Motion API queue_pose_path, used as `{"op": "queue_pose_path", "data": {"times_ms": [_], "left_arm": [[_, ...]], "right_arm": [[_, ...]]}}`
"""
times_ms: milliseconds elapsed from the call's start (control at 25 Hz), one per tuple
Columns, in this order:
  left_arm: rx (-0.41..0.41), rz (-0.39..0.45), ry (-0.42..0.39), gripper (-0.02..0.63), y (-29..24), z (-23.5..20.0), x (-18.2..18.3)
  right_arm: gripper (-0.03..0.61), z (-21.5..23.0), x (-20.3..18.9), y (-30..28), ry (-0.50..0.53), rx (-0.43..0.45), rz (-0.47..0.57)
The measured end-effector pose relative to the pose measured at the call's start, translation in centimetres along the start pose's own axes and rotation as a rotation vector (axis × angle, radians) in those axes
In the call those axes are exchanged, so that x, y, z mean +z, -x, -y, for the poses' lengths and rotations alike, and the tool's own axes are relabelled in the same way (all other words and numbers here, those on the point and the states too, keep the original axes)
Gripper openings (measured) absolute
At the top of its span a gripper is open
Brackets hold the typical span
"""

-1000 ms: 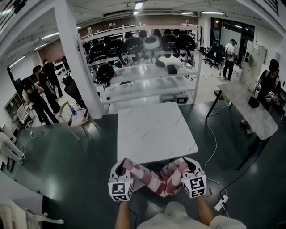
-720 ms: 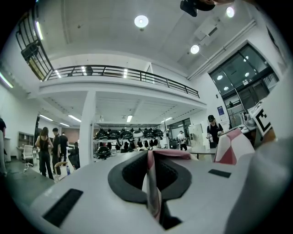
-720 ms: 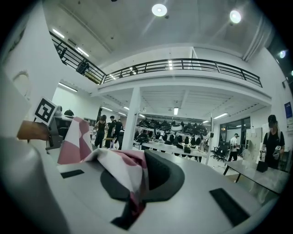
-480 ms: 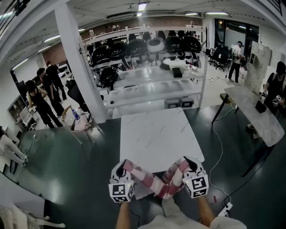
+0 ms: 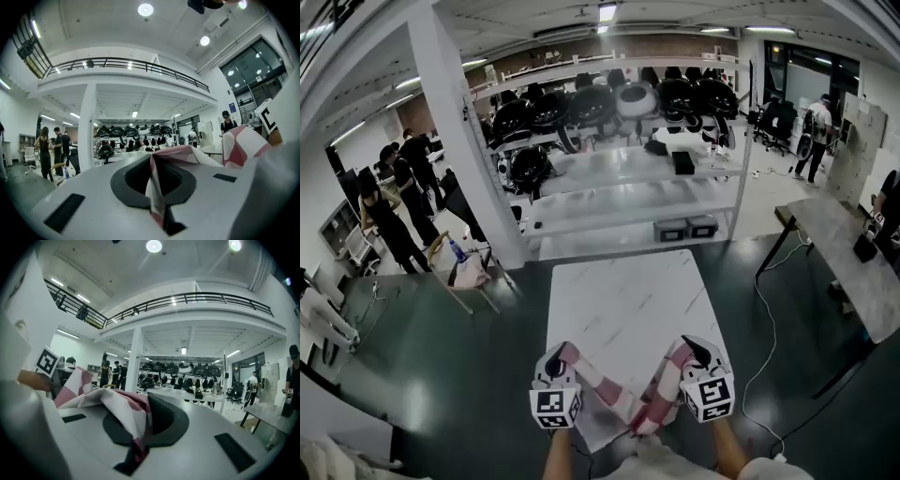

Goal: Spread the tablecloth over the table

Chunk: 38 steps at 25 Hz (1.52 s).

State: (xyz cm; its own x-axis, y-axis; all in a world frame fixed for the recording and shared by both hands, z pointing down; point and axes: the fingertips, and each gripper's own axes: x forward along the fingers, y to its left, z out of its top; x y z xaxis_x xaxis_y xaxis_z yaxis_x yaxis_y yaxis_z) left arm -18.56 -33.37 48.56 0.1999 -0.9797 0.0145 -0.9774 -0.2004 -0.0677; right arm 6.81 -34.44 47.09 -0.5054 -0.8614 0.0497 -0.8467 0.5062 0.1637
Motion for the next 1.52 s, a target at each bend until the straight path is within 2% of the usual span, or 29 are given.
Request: {"op": "queue_pose_path", "data": {"times_ms": [360, 760, 960, 1160, 1400, 1520], "left_arm": [[0.022, -0.078, 0.026, 0.026, -9.4, -1.5, -2.5], [0.073, -0.110, 0.024, 0.026, -11.2, -4.1, -3.8], [0.124, -0.100, 0.028, 0.026, -8.6, -7.0, -3.8], [0.222, -0.101, 0.057, 0.026, -5.6, -12.8, -4.7], [0.408, -0.091, 0.086, 0.026, 2.9, -22.4, -5.7], [0.517, -0.076, 0.091, 0.026, 7.7, -27.0, -5.0]], "right_arm": [[0.014, 4.0, -2.4, -9.0, -0.027, 0.082, -0.053], [0.014, 3.5, -3.6, -13.9, -0.034, 0.161, -0.078], [0.014, 0.0, -2.8, -15.3, -0.018, 0.231, -0.079], [0.014, -5.2, -1.3, -18.4, 0.013, 0.323, -0.067], [0.014, -14.3, 1.3, -20.5, 0.053, 0.449, -0.024], [0.014, -18.5, 2.9, -21.7, 0.069, 0.520, -0.003]]}}
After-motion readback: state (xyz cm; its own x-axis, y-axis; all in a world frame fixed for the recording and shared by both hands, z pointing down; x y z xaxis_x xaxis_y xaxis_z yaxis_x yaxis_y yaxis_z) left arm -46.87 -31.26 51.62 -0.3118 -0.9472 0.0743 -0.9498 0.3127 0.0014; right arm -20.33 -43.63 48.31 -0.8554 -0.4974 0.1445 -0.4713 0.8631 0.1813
